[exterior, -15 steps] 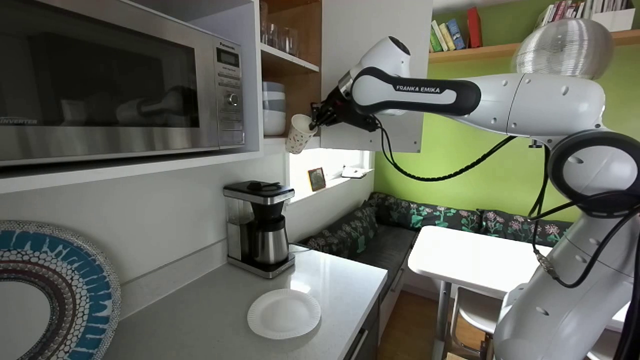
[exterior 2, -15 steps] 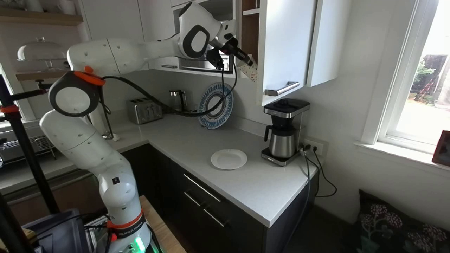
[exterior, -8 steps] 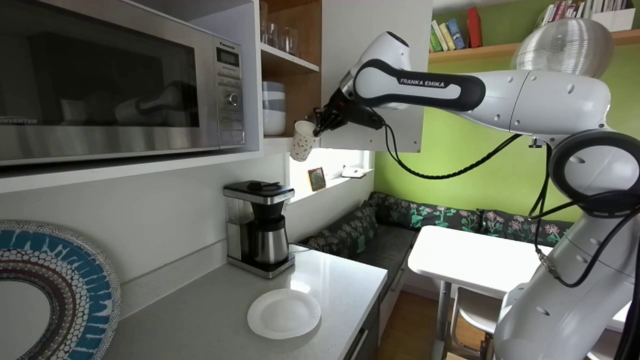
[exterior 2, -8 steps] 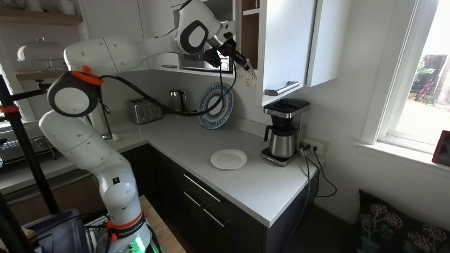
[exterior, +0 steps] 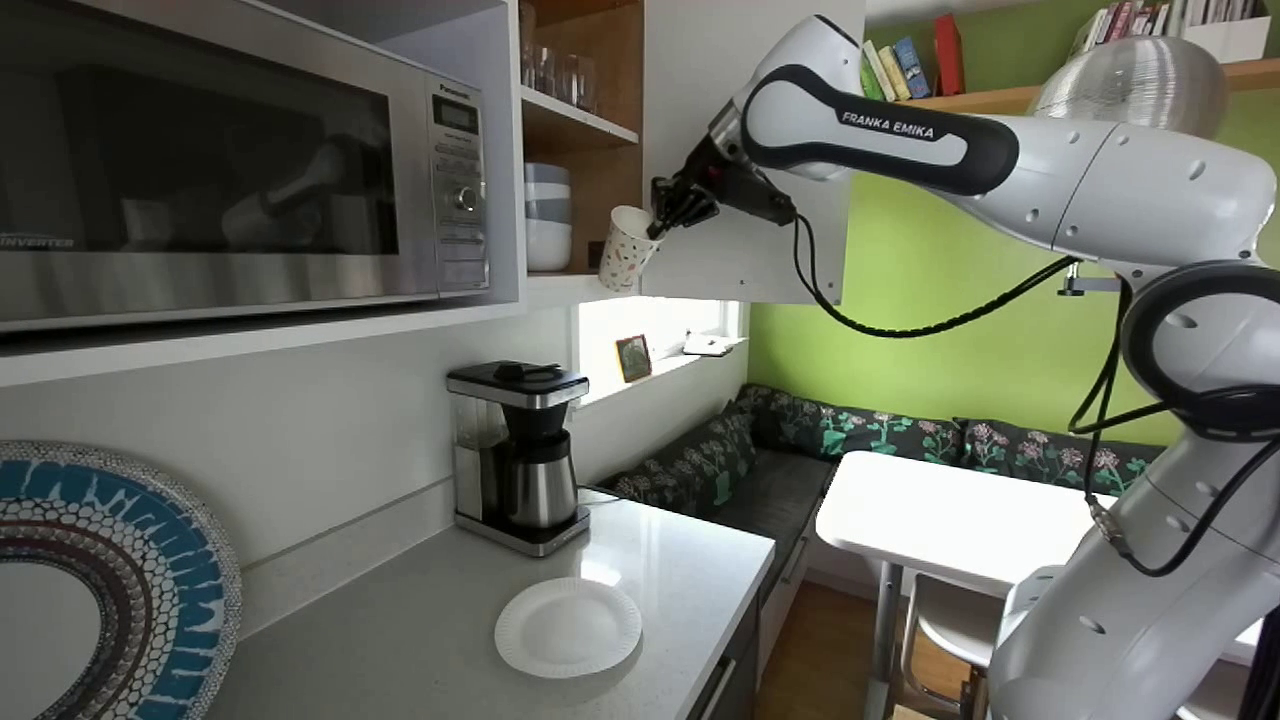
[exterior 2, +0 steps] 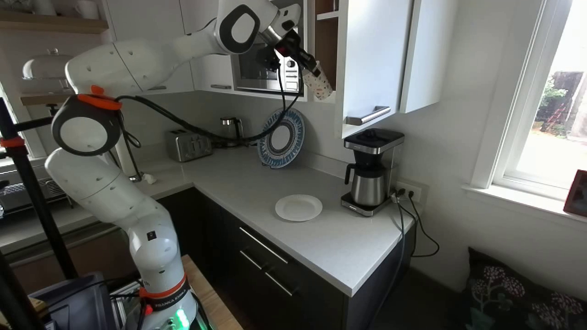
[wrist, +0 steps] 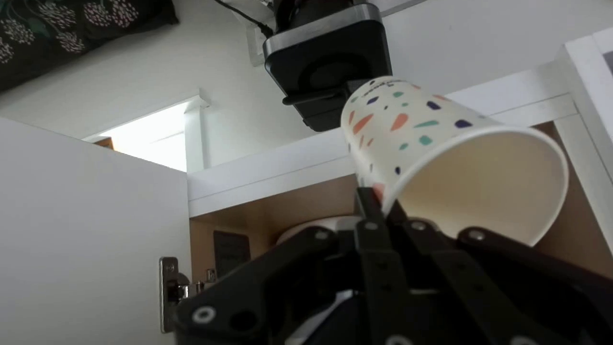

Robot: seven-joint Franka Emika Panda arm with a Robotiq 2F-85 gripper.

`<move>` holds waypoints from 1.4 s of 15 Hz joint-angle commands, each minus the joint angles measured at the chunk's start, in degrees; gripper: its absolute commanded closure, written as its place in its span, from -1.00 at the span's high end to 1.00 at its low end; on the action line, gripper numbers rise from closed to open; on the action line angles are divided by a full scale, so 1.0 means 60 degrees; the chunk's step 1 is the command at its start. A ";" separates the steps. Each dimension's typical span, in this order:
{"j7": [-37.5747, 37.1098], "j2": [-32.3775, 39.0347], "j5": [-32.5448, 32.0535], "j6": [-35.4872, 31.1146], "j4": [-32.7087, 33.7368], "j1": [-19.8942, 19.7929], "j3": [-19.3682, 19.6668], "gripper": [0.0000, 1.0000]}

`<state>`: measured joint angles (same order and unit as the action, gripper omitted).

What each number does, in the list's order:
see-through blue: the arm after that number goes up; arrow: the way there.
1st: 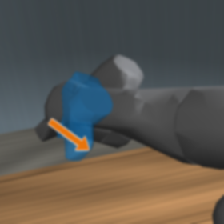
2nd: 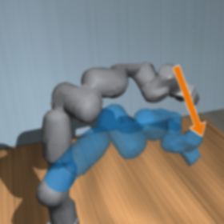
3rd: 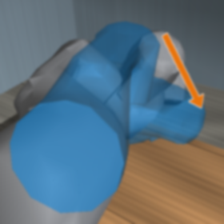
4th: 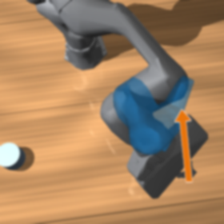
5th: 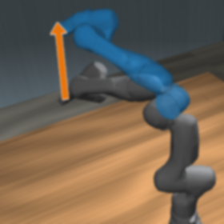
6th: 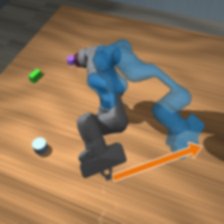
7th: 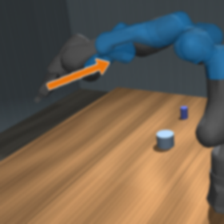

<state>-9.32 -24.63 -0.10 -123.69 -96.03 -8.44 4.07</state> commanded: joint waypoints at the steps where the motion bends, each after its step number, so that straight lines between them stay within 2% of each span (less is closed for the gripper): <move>1: -0.0017 0.0299 0.0878 -0.0276 0.0335 0.0369 0.0317 -0.98; 5: -0.0606 0.0832 0.1509 -0.0531 0.0980 0.0359 0.0211 -0.98; 8: -0.1440 0.1401 0.1375 -0.1129 0.1564 0.0143 0.0081 -0.98; 11: -0.2214 0.1969 0.1501 -0.1128 0.2120 0.0179 0.0081 -0.98; 21: -0.4129 0.3797 0.1793 -0.0014 0.4541 0.0382 0.0007 -0.98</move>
<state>-30.82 -5.69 9.54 -128.32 -75.49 -6.59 3.95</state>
